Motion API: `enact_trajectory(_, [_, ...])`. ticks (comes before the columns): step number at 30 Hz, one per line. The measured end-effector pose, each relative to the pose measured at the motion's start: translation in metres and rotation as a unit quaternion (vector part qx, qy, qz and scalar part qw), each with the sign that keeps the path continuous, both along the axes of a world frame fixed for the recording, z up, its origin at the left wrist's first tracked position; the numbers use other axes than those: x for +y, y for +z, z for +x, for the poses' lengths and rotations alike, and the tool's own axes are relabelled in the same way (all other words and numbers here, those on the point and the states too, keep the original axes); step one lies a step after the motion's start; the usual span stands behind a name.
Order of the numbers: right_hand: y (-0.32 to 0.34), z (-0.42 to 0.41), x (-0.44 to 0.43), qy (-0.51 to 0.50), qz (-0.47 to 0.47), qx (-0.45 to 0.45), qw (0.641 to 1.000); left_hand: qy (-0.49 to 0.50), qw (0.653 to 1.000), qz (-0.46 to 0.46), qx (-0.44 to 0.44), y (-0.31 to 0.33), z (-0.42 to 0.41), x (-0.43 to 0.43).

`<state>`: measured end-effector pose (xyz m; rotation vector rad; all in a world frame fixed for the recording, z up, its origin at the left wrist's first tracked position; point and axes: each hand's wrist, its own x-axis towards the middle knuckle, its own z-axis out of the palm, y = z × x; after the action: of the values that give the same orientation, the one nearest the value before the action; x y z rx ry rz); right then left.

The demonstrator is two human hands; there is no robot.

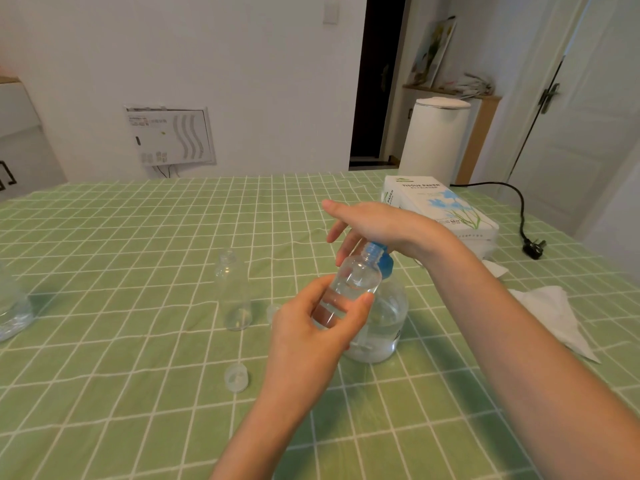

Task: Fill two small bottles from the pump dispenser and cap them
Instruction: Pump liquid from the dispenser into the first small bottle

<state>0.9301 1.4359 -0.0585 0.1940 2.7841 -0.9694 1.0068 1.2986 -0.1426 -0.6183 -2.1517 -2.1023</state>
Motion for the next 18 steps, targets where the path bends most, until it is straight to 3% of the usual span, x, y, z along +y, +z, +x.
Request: enact_trajectory(18, [-0.005, 0.000, -0.001, 0.007, 0.004, 0.017, 1.000, 0.001, 1.000, -0.013, 0.003, 0.000, 0.001, -0.001])
